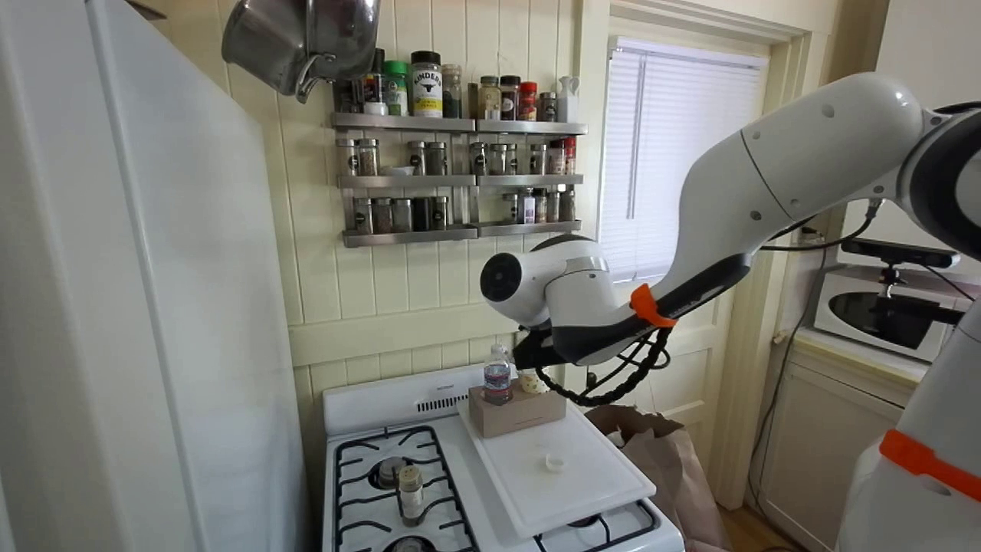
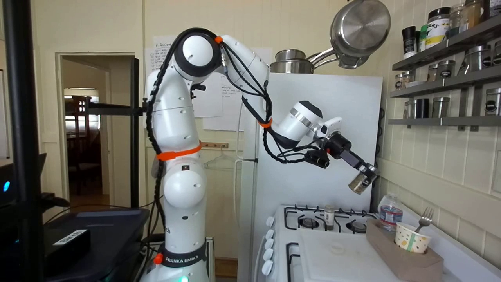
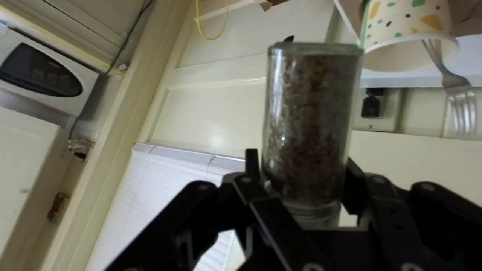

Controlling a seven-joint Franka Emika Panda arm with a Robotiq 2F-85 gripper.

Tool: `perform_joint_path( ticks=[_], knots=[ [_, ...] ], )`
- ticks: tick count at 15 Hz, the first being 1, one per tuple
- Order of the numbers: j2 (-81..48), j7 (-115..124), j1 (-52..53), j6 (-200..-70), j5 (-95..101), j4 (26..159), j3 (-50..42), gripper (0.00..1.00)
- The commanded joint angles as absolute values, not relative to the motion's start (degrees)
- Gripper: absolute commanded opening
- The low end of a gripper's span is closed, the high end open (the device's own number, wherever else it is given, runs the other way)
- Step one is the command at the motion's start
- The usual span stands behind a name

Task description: Pick up the bottle from the shelf and put it on the kitchen board

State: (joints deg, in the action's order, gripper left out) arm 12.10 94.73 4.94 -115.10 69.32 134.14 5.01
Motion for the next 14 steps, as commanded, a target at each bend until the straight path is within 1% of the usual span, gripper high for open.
perform_joint_path(
  ticks=[1, 5, 6, 7, 8, 10, 11, 14],
  knots=[
    [2.3, 104.5, 5.8, -102.0, 70.3, 130.3, 8.8, 0.25],
    [-8.7, 112.8, 9.4, -90.8, 72.8, 126.3, 11.4, 0.25],
    [-9.9, 111.6, 9.9, -91.8, 72.7, 125.9, 11.5, 0.25],
    [-10.0, 109.0, 9.7, -95.5, 71.8, 125.8, 11.4, 0.25],
    [-7.9, 110.2, 9.8, -94.2, 71.6, 127.8, 11.1, 0.5],
    [-10.2, 110.0, 10.2, -94.4, 71.6, 126.4, 11.2, 0.5],
    [-10.2, 111.1, 10.4, -93.9, 72.4, 126.3, 11.2, 0.25],
    [-10.9, 121.4, 11.6, -95.3, 77.8, 126.9, 11.8, 0.25]
  ],
)
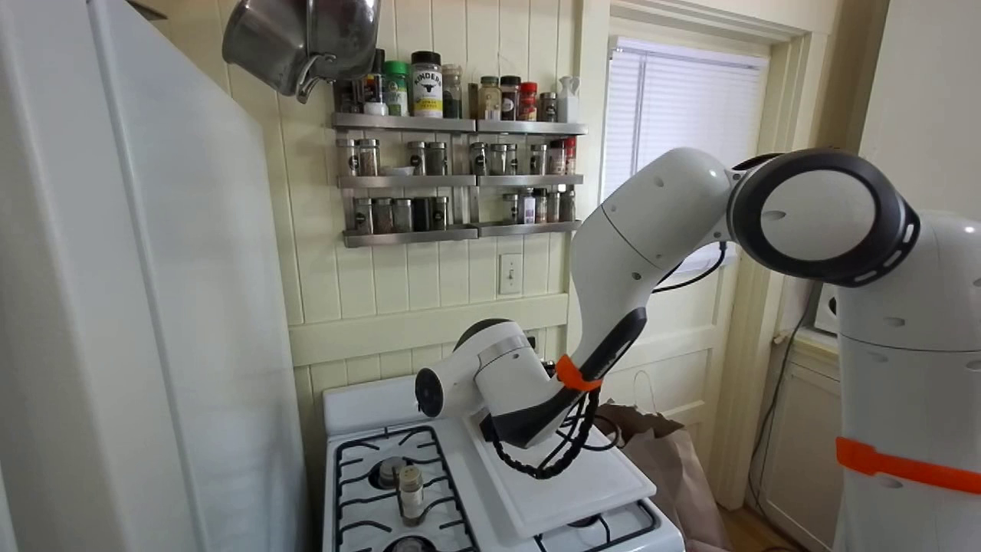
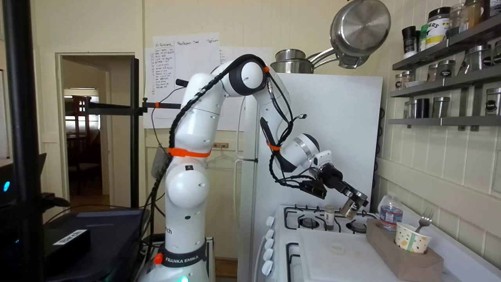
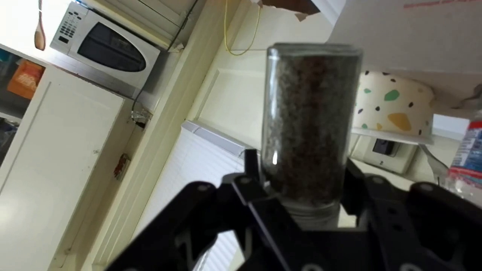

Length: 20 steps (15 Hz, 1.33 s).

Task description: Pick up the bottle from the shelf and put it on the kitchen board

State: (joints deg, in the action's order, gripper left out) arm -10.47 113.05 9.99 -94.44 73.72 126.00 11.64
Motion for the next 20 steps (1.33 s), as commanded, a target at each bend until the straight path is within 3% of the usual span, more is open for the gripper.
perform_joint_path(
  ticks=[1, 8, 9, 10, 11, 12, 20],
  knots=[
    [-11.4, 123.6, 11.9, -95.7, 78.7, 126.7, 12.0, 0.25],
    [-11.3, 138.8, 10.9, -112.9, 86.1, 130.8, 12.2, 0.25],
    [-11.8, 134.3, 12.0, -108.3, 83.4, 128.8, 12.6, 0.25],
    [-11.8, 134.6, 11.9, -109.0, 83.6, 129.1, 12.5, 0.5],
    [-11.9, 134.4, 11.9, -109.0, 83.6, 129.0, 12.4, 0.5],
    [-11.9, 134.3, 11.9, -109.0, 83.6, 128.8, 12.4, 0.25],
    [-21.1, 134.9, 12.6, -101.2, 82.9, 123.8, 12.0, 0.25]
  ],
)
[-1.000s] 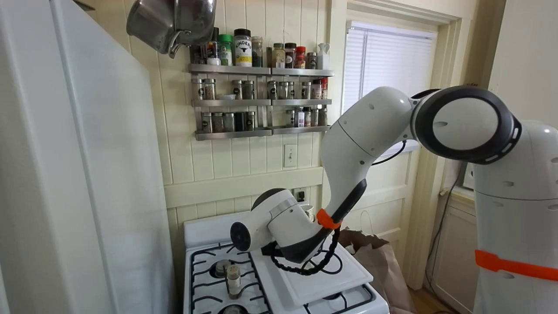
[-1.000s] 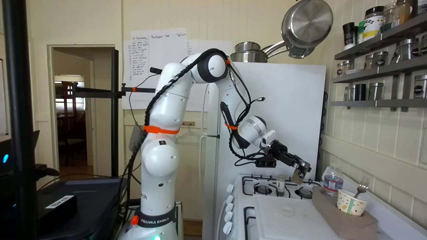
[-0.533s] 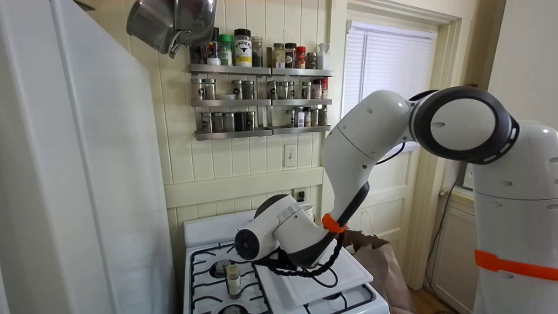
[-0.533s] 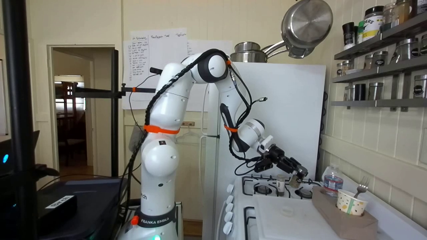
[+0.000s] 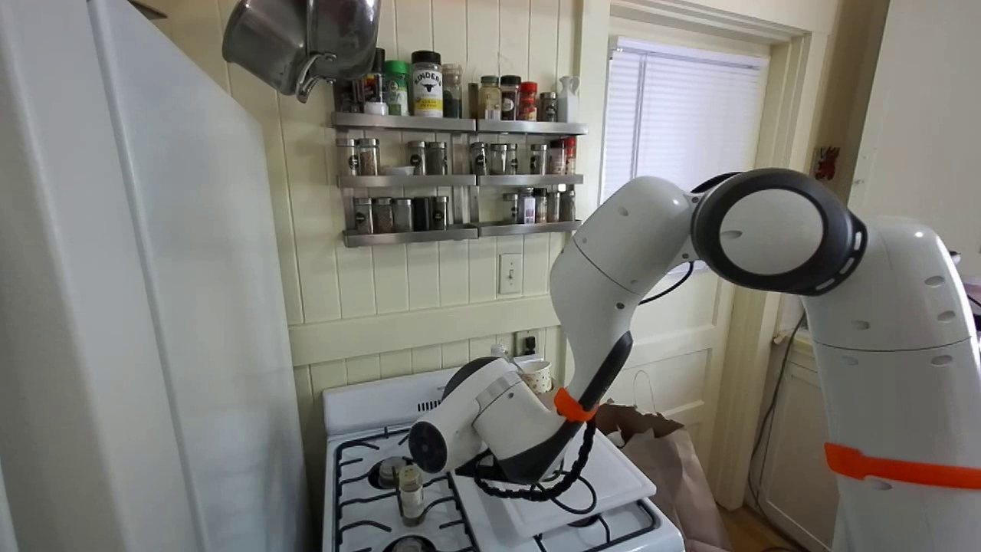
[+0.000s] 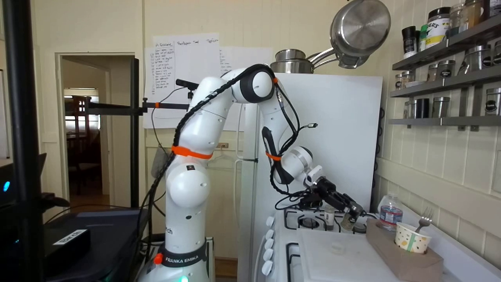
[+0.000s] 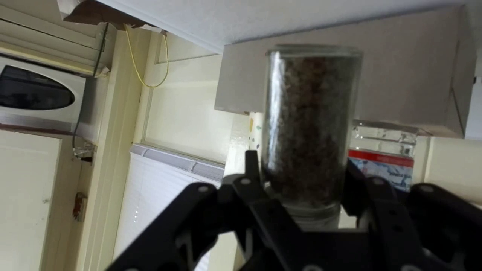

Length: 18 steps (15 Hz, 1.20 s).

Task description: Pick up the bottle from the shelf and put it on the kitchen board

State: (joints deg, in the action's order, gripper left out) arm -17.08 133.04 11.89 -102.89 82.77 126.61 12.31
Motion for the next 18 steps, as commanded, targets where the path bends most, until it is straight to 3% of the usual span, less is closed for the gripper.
perform_joint_path(
  ticks=[1, 18],
  knots=[
    [-22.0, 135.0, 12.6, -101.1, 82.8, 123.3, 11.9, 0.25],
    [-29.7, 138.4, 14.6, -93.5, 84.0, 116.8, 11.7, 0.25]
  ],
)
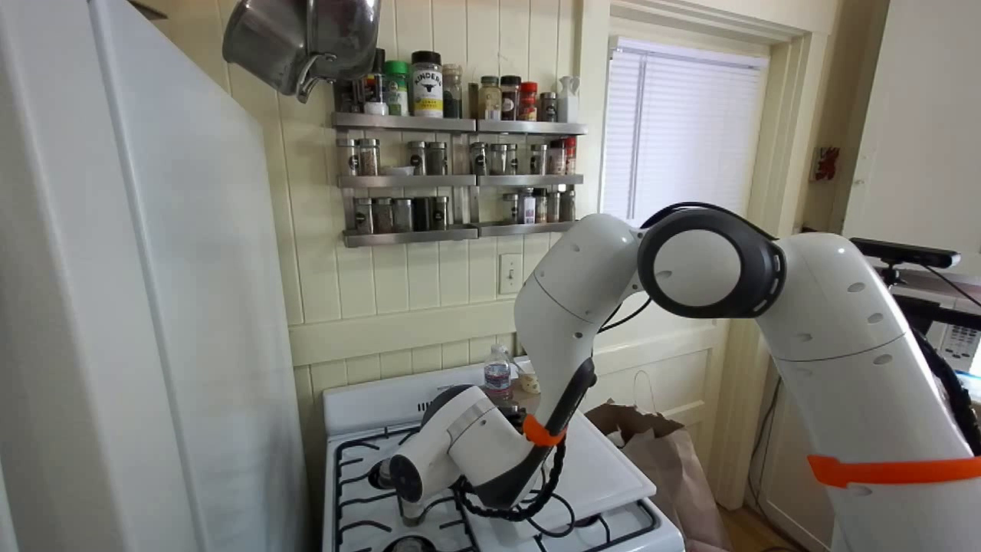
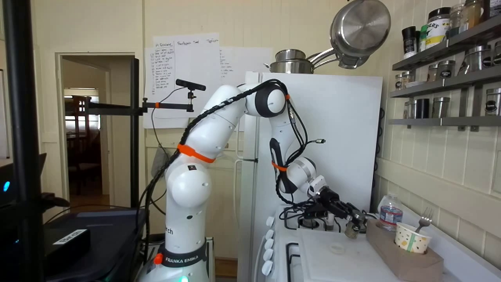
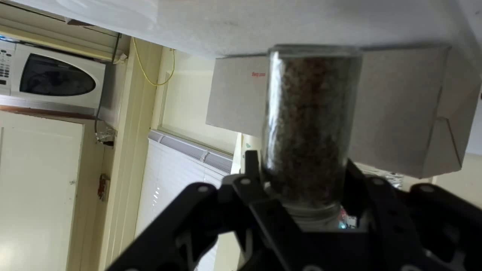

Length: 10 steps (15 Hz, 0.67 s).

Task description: Pick up the bottle from the shelf and put it on the kitchen board

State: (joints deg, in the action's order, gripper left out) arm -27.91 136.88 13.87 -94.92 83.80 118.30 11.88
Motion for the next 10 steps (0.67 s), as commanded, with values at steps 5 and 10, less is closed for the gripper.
perform_joint_path(
  ticks=[5, 10],
  knots=[
    [-31.0, 138.3, 14.7, -93.4, 83.9, 115.9, 11.6, 0.25],
    [-31.6, 138.1, 14.7, -93.3, 83.7, 115.3, 11.6, 0.83]
  ],
)
